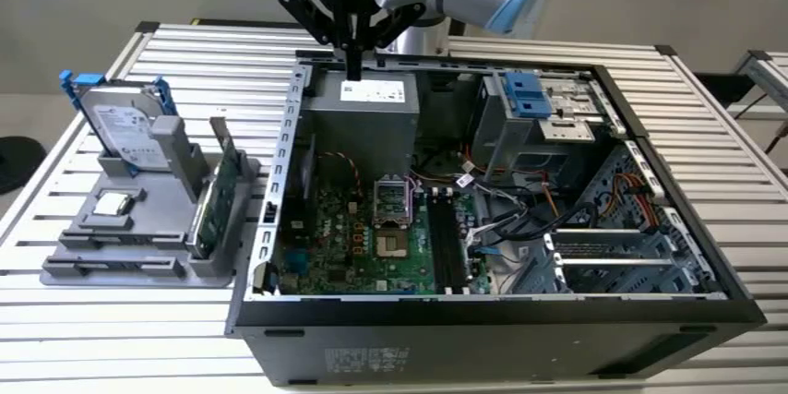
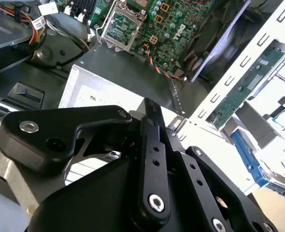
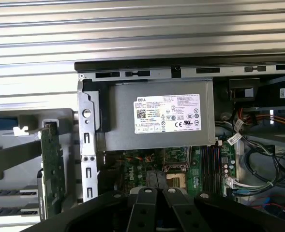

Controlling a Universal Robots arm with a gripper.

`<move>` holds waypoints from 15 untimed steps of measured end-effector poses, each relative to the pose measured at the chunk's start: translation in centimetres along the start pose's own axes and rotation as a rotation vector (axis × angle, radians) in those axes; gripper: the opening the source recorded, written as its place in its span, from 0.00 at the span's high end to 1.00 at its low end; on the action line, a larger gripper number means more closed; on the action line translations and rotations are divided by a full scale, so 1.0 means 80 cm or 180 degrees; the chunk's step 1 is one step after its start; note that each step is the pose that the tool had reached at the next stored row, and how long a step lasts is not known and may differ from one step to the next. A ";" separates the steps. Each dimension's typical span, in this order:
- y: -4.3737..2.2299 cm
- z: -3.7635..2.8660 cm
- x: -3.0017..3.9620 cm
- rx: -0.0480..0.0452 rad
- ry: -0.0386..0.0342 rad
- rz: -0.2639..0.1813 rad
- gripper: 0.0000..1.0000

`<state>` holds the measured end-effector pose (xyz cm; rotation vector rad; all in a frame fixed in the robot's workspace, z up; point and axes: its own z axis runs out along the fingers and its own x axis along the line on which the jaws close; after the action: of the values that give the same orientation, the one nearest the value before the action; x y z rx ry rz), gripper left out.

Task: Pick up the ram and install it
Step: 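Reach for the ram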

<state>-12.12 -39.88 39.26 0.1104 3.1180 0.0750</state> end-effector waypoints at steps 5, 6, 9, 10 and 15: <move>0.0000 0.0000 0.0000 0.0000 0.0000 0.0005 1.00; 0.0000 0.0000 0.0000 0.0000 0.0000 0.0005 1.00; 0.0000 -0.0001 0.0003 0.0000 0.0000 0.0006 1.00; 0.0000 -0.0001 0.0006 0.0000 0.0000 0.0006 1.00; -0.0002 -0.0001 0.0034 0.0000 0.0000 0.0005 1.00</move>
<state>-12.39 -39.88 39.26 0.1131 3.1179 0.0749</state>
